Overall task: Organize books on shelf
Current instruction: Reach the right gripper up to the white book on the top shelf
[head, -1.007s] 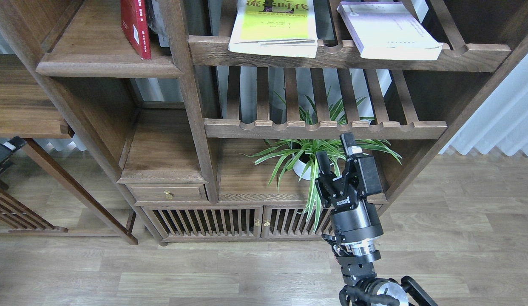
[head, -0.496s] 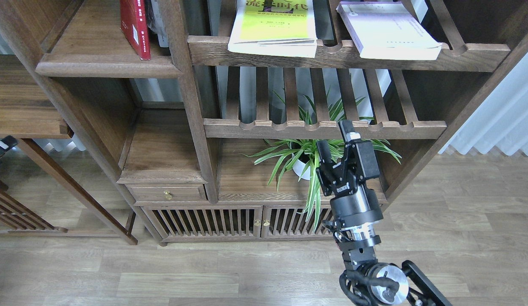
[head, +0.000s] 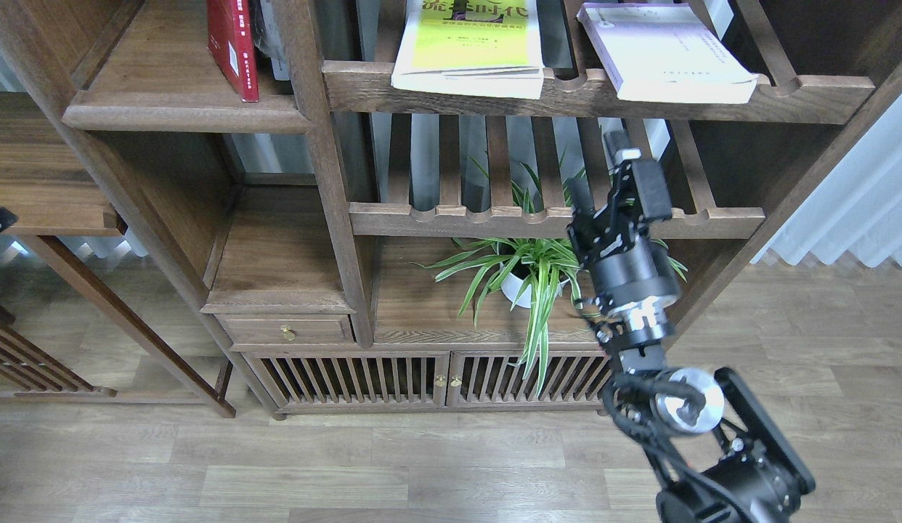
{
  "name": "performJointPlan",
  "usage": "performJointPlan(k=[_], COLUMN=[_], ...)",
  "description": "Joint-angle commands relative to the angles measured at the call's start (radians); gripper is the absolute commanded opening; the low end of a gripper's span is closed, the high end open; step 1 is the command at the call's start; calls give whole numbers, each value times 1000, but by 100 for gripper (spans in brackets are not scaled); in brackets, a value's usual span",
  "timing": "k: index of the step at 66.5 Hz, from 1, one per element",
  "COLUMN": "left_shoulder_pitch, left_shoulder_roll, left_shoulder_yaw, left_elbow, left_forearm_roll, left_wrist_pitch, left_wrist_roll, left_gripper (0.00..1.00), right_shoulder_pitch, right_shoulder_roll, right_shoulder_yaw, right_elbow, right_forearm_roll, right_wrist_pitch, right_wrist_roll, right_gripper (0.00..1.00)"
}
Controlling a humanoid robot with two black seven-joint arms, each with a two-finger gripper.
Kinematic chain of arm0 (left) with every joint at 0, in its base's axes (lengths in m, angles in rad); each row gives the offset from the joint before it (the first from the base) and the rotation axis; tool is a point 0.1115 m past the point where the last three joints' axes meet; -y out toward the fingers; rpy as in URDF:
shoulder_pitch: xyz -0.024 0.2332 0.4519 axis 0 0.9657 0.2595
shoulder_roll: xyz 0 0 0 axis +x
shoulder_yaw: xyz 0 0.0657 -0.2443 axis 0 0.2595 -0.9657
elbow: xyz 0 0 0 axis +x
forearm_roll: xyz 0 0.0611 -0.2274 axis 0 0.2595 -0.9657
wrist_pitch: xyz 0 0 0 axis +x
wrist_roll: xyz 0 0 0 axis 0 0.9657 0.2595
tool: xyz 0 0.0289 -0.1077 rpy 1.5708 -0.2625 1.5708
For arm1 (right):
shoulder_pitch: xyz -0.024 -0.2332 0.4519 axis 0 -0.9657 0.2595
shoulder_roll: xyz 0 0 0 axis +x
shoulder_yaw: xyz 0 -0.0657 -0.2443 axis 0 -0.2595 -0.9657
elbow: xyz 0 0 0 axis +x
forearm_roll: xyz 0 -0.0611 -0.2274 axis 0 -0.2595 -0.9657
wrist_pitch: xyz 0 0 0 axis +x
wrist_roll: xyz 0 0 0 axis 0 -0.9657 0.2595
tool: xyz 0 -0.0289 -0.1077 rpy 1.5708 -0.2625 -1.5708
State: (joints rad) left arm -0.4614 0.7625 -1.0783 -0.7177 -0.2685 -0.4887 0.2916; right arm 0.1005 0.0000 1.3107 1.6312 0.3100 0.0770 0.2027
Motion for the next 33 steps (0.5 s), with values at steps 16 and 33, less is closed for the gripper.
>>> performJointPlan(k=[16,33], left_shoulder_pitch=[-71,-63], left_shoulder_roll=[1,4], left_shoulder_yaw=[52,51], left_elbow=[17,18], left_forearm_roll=[0,-1], left_wrist_pitch=[0,0], left_wrist_roll=[0,-2], left_gripper=[100,100], right_shoulder_pitch=[44,51], right_shoulder_roll=[0,0], right_shoulder_yaw=[21,68], right_elbow=[-8,-80], right_forearm_roll=[12,12], right_wrist_pitch=[-6,-6], right_wrist_roll=[0,1], right_gripper=[99,99])
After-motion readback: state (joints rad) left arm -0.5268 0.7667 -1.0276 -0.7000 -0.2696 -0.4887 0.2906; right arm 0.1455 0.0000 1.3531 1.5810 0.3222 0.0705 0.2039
